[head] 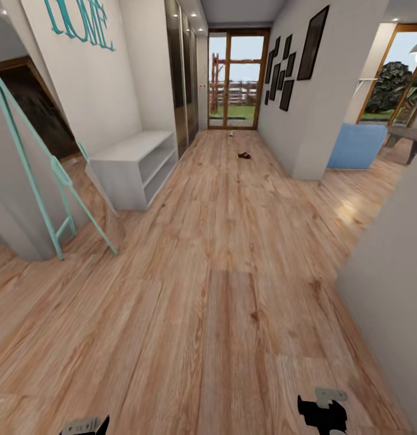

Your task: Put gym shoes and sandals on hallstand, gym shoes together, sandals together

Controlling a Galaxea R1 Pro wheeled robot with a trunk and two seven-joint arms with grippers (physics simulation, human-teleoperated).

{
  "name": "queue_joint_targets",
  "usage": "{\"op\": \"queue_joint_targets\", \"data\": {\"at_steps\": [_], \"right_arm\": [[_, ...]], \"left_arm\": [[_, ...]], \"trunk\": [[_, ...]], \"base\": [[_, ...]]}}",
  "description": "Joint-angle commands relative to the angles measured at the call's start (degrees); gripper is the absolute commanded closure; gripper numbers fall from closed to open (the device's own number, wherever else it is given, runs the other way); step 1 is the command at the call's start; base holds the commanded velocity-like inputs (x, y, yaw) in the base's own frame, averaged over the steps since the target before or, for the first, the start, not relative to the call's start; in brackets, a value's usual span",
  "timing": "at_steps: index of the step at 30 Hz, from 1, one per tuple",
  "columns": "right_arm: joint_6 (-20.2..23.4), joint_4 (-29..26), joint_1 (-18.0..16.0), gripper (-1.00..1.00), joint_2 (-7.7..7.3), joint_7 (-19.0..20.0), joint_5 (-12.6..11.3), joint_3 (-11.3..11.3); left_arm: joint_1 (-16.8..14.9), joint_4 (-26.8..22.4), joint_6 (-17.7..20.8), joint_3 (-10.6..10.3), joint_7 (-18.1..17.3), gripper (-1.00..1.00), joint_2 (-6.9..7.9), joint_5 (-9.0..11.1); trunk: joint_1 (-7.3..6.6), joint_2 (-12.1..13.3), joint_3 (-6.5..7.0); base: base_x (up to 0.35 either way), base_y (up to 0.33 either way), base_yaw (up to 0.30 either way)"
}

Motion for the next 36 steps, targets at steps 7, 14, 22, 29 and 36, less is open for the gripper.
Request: {"op": "queue_joint_targets", "data": {"at_steps": [7,14,22,29,36], "right_arm": [[-0.2,0.1,0.0,-1.0,0.02,-0.2,0.6,-0.5],[-0.2,0.1,0.0,-1.0,-0.03,-0.2,0.6,-0.5],[-0.2,0.1,0.0,-1.0,-0.02,-0.2,0.6,-0.5],[-0.2,0.1,0.0,-1.0,-0.06,-0.2,0.6,-0.5],[-0.2,0.1,0.0,-1.0,-0.07,-0.2,0.6,-0.5]], "left_arm": [[0.0,0.1,0.0,0.2,-0.6,-1.0,-0.01,0.5],[0.0,0.1,0.0,0.2,-0.6,-1.0,-0.01,0.5],[0.0,0.1,0.0,0.2,-0.6,-1.0,-0.01,0.5],[0.0,0.1,0.0,0.2,-0.6,-1.0,-0.01,0.5],[0.0,0.1,0.0,0.2,-0.6,-1.0,-0.01,0.5]], "trunk": [[0.03,0.0,-0.05],[0.03,0.0,-0.05],[0.03,0.0,-0.05],[0.03,0.0,-0.05],[0.03,0.0,-0.05]], "base": [[0.339,0.0,0.0],[0.339,0.0,0.0],[0.339,0.0,0.0],[0.339,0.0,0.0],[0.339,0.0,0.0]]}}
